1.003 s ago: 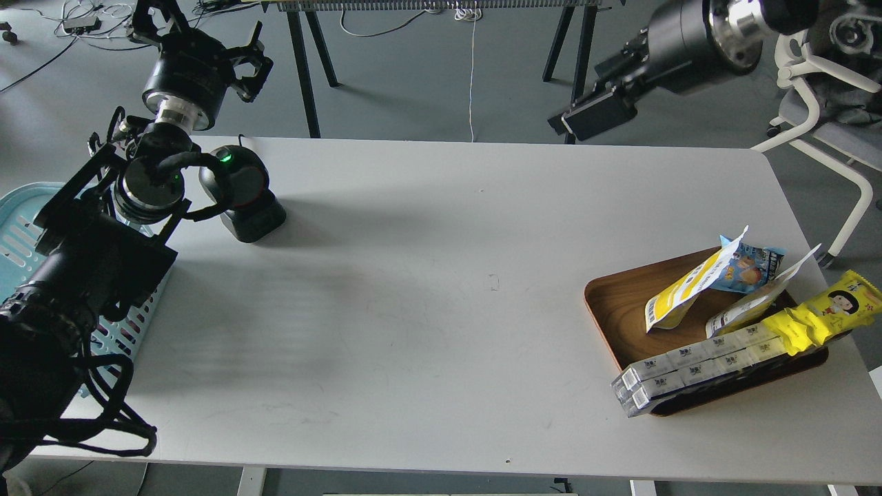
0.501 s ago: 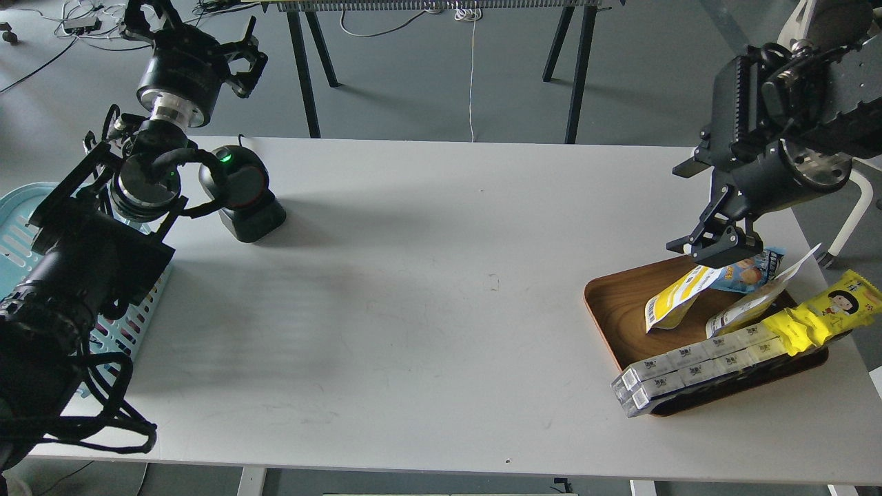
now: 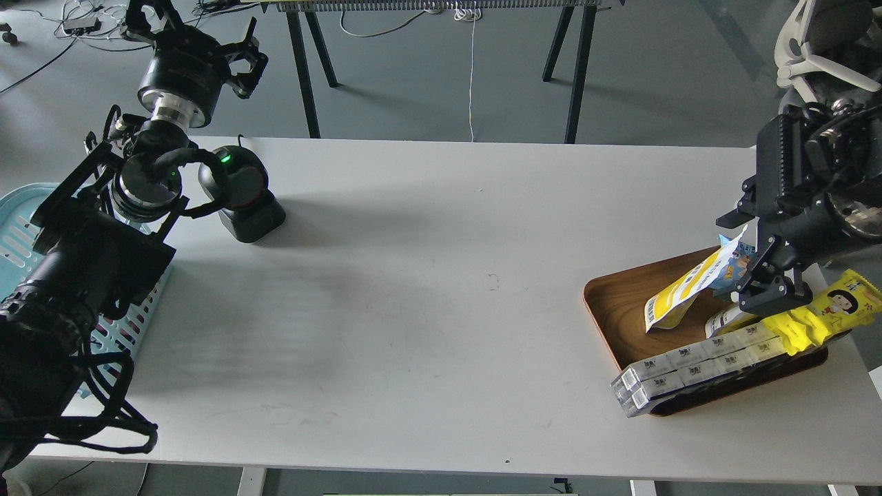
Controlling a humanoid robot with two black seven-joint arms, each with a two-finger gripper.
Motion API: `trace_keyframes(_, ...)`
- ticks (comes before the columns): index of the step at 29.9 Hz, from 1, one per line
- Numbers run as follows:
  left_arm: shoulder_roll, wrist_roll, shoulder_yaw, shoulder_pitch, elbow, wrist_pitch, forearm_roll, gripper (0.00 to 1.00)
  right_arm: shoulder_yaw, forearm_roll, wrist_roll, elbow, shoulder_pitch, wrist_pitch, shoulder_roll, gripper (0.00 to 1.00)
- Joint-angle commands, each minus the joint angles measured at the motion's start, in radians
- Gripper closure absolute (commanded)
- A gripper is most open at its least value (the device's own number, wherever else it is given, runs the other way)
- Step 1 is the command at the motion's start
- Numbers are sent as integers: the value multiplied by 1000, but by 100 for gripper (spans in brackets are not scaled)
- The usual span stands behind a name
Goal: Scan snack and place in basket
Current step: 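Reach the right gripper down to the yellow snack packet in the tray, then close the right gripper on the yellow snack packet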
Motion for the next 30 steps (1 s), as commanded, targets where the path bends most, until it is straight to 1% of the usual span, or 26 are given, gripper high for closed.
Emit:
trace_keyframes(1,-3,0,1,0,1,2,1,0,5,-23,0,-58,-80,0,6,21)
trace_keyframes(5,-1,-1,1,-1,1,2,1,0,15,-69,0,-133,-130,-3,6,26)
trace_keyframes(9,-3,0,1,-1,3,2,1,0,68,-66,0,-179,-179,-3,6,28)
trace_keyframes(18,-1,0,4,-11,8,2,1,0,126,-57,0,-187,-197,-3,11,28)
trace_keyframes(24,-4,0,6,-14,8,2,1,0,124,-58,0,-176,-153,-2,2,27)
trace_keyframes(30,-3,0,6,-14,8,2,1,0,120,-57,0,-159,-154,6,5,27)
